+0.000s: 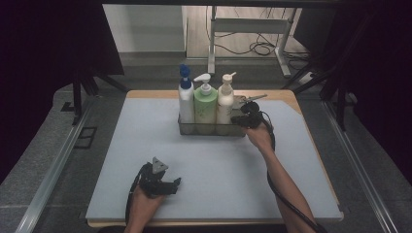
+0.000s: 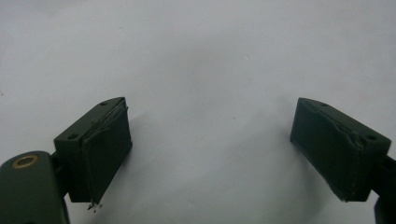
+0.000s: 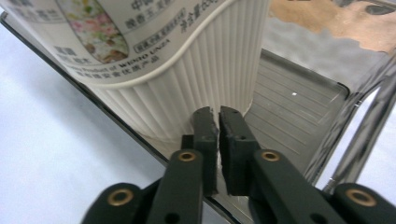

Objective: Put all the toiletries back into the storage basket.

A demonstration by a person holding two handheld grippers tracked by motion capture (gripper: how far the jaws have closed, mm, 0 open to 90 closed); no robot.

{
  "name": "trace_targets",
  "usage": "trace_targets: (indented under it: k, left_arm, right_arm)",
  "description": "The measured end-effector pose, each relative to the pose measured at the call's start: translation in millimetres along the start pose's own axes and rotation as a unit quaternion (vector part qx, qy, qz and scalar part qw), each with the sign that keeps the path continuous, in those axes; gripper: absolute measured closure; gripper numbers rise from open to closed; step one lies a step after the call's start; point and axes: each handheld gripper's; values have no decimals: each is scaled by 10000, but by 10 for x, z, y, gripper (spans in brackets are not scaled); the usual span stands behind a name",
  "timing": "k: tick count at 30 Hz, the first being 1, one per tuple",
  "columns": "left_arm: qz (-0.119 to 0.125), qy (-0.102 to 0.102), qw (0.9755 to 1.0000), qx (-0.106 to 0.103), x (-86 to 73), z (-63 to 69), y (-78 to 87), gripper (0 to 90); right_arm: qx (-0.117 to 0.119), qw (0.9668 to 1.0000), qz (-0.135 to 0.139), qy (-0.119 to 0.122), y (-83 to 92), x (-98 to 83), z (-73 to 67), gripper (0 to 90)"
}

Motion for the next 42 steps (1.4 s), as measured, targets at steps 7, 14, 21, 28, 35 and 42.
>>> trace_targets:
  k: [7, 14, 21, 28, 35, 42]
  left_arm:
    - [1, 0, 10000, 1, 0, 0, 0, 120]
    - [3, 2, 10000, 1, -1, 1, 0, 121]
    - [4, 2, 10000, 2, -1, 1, -1, 121]
    - [5, 3, 10000, 2, -1, 2, -1, 121]
    - [16, 13, 10000, -3, -1, 3, -2, 121]
    - [20, 14, 10000, -2, -1, 4, -2, 121]
  right_arm:
    - [-61, 9999, 109, 95, 64, -9, -7, 799]
    - [-221, 9994, 175, 218, 127, -25, -41, 740]
    - [-238, 9992, 256, 184, 220, -76, -24, 628]
    - [-215, 9993, 261, 179, 277, -115, -20, 481]
    - [-230, 9992, 226, 227, 290, -165, -30, 348]
    - [-215, 9989, 235, 337, 335, -202, -78, 284]
Point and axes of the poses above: each handheld gripper's, and its own axes: y roughly backward along the jaws, x roughly out of its top, z roughly to its right, and after that the axes turned 10 degrees about -z, right-handed
